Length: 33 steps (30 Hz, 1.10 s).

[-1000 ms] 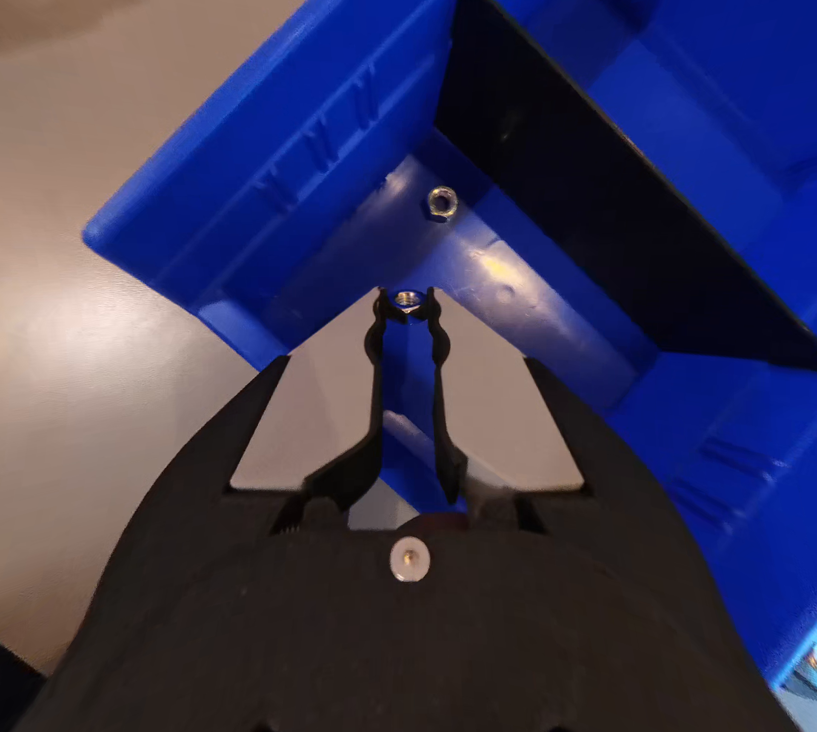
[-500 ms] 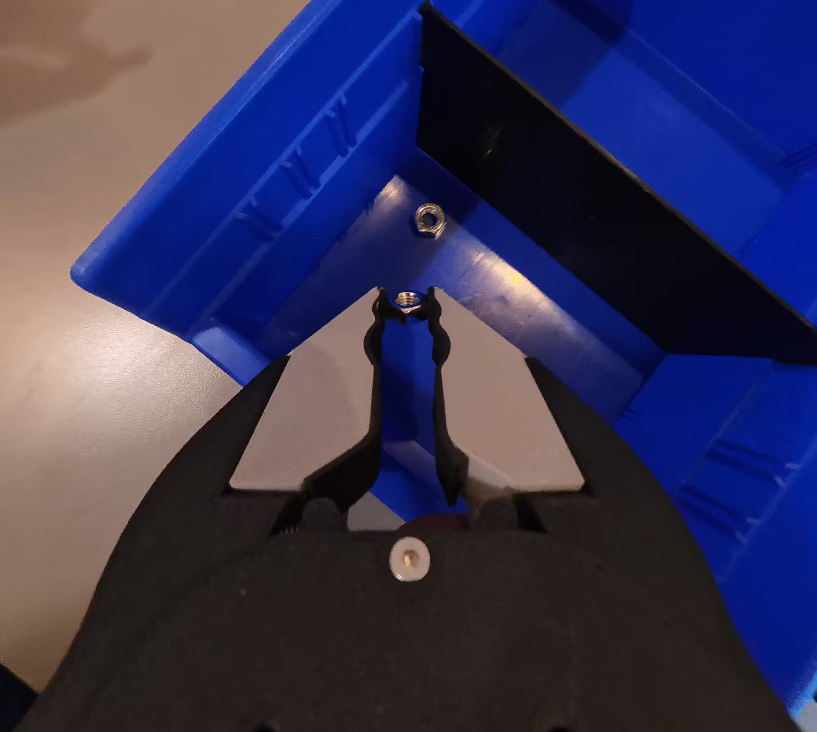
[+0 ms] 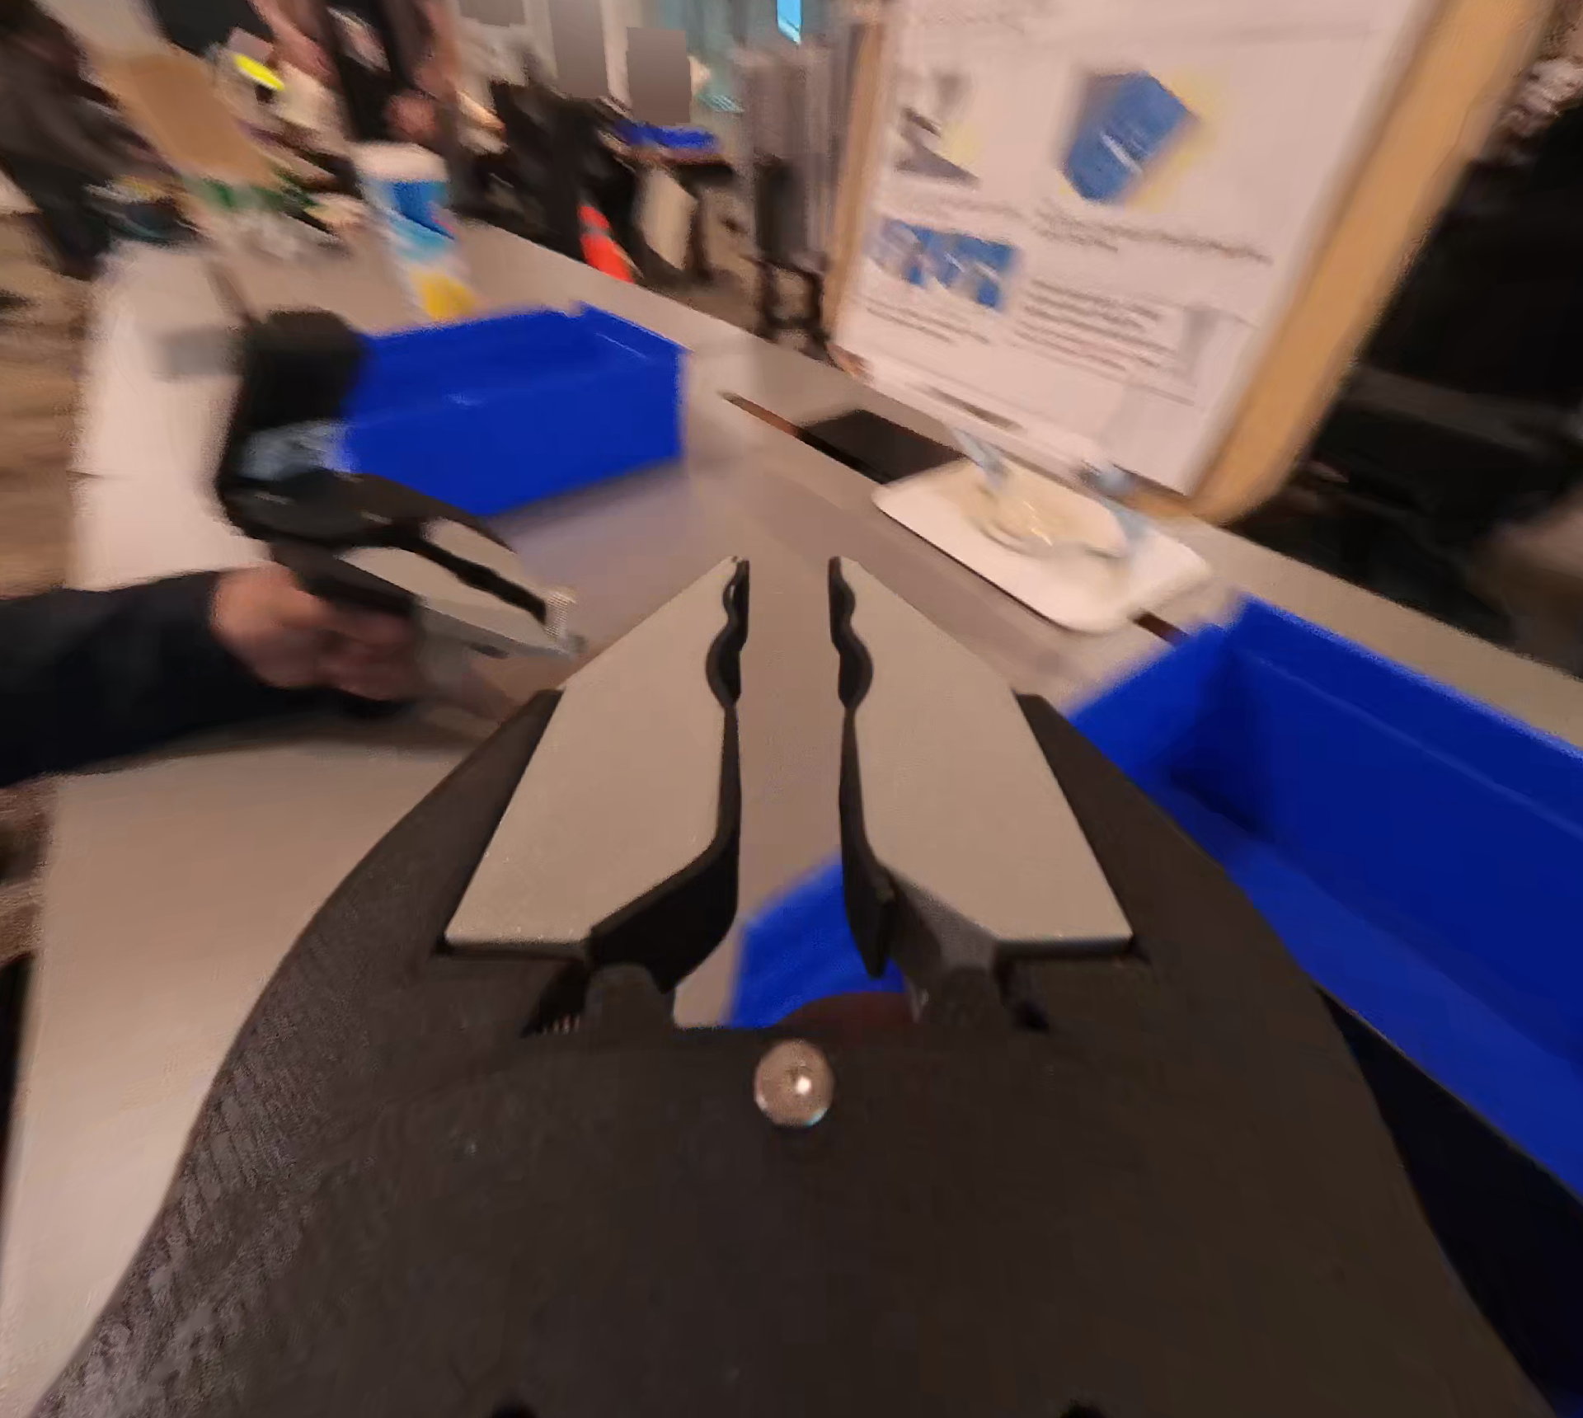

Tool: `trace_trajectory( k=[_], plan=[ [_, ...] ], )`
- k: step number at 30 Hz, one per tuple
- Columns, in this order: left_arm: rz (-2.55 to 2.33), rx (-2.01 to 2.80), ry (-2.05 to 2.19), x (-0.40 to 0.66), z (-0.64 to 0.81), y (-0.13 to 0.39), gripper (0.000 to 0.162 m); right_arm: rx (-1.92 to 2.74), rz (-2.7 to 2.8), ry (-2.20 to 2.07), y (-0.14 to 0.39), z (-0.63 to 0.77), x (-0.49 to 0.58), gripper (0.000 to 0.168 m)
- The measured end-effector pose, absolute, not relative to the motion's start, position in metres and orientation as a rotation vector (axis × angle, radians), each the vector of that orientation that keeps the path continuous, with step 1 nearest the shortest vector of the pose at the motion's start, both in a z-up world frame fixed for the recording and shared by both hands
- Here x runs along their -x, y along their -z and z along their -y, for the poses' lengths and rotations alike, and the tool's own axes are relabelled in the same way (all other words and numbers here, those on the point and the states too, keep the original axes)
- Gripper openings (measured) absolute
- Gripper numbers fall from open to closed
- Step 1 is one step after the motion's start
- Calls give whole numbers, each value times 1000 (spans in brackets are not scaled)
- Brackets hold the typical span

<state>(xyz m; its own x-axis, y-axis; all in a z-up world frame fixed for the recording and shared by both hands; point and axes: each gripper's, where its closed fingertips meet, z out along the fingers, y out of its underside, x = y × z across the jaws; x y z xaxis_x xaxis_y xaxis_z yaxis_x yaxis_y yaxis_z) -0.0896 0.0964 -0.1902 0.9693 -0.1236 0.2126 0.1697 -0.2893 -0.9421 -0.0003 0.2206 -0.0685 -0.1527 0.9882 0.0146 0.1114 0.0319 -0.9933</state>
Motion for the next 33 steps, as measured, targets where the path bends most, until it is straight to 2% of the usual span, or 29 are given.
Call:
trace_trajectory(
  k=[3, 13, 15, 16, 18, 23, 25, 33],
  plan=[
    [-26, 1807, 305, 80, -95, 183, 6, 1069, 1525, -1373, 64, -159, 15, 16],
    [-111, 1756, 325, 65, -93, 172, 7, 1191, 1775, -1266, 146, -86, 71, 30],
    [-140, 1748, 330, 60, -92, 171, 7, 1204, 1774, -1272, 153, -82, 75, 22],
    [-159, 1747, 330, 57, -91, 170, 7, 1197, 1792, -1290, 156, -78, 75, 7],
    [-171, 1756, 308, 56, -91, 173, 7, 1210, 1813, -1298, 159, -76, 75, 6],
    [-64, 1701, 363, 67, -91, 163, 8, 1166, 1668, -1175, 139, -101, 76, 6],
    [-11, 1762, 341, 78, -93, 173, 23, 1146, 1556, -1096, 121, -125, 71, 6],
    [46, 1893, 366, 83, -98, 200, 23, 1229, 1164, -734, 67, -260, 26, 7]
  ],
)
